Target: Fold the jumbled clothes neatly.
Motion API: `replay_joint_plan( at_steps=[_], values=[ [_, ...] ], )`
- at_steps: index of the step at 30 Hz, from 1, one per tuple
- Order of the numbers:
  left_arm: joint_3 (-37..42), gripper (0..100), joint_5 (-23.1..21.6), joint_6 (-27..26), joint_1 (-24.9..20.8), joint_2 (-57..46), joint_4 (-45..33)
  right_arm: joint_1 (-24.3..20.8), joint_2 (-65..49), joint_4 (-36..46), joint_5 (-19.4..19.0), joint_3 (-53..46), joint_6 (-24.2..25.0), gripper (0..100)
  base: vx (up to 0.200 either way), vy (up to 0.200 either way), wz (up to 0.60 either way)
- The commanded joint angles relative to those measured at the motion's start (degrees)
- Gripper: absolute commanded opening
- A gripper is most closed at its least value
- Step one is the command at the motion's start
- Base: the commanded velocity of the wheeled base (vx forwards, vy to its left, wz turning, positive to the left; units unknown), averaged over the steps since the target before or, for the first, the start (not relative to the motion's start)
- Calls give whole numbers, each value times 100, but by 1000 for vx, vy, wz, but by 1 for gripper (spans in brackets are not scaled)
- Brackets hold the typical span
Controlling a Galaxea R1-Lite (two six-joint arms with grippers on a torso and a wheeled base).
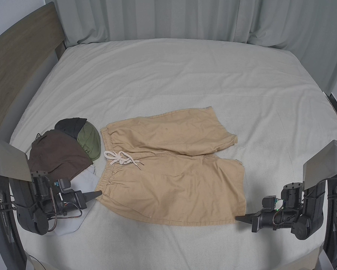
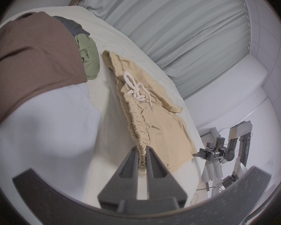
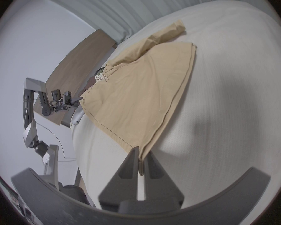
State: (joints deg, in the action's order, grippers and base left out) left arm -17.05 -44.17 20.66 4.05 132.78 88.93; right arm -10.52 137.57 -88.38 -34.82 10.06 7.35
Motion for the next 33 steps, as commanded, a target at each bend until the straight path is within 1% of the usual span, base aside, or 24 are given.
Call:
replay_joint_plan(
  at_steps=[1,4,6,9,13,16,21,23,26,28,29,31,32,33],
  values=[
    [501,0,-154,-18,193,-692,-7,59,-301,-4,-25,-206,-296,0,0,0,0],
    [633,0,-233,-36,211,-718,-7,33,-363,-4,-43,-355,-340,0,0,0,0],
    [765,0,-277,-133,211,-710,-7,33,-450,-4,-148,-478,-471,0,0,0,0],
    [888,0,-356,-423,237,-674,-7,41,-617,-4,-298,-733,-682,0,0,0,0],
    [1090,0,-365,-616,246,-674,-16,33,-714,-4,-315,-1006,-920,0,0,0,0],
    [1143,0,-373,-722,246,-683,-16,33,-705,5,-315,-1006,-1043,0,0,0,0],
    [1292,0,-391,-915,263,-666,-16,33,-714,58,-324,-1006,-1078,0,0,0,0],
    [1328,0,-417,-976,263,-666,-16,50,-828,313,-324,-1006,-1192,0,0,0,0],
    [1512,0,-523,-1170,316,-657,-16,15,-1294,1139,-333,-1006,-1306,0,0,0,0],
    [1697,0,-628,-1425,404,-639,-25,-47,-1681,1640,-368,-1006,-1315,0,0,0,0],
    [1697,0,-655,-1495,413,-622,-60,-47,-1734,1701,-394,-1006,-1324,0,0,0,0],
    [1697,0,-690,-1829,474,-428,-78,-38,-1953,1868,-447,-1006,-1333,0,0,0,0],
    [1697,0,-690,-1829,474,-428,-78,-38,-1953,1868,-447,-1006,-1333,0,0,0,0],
    [1697,0,-690,-2154,562,-174,-69,-11,-2076,2071,-447,-1006,-1350,0,0,0,0]
  ],
)
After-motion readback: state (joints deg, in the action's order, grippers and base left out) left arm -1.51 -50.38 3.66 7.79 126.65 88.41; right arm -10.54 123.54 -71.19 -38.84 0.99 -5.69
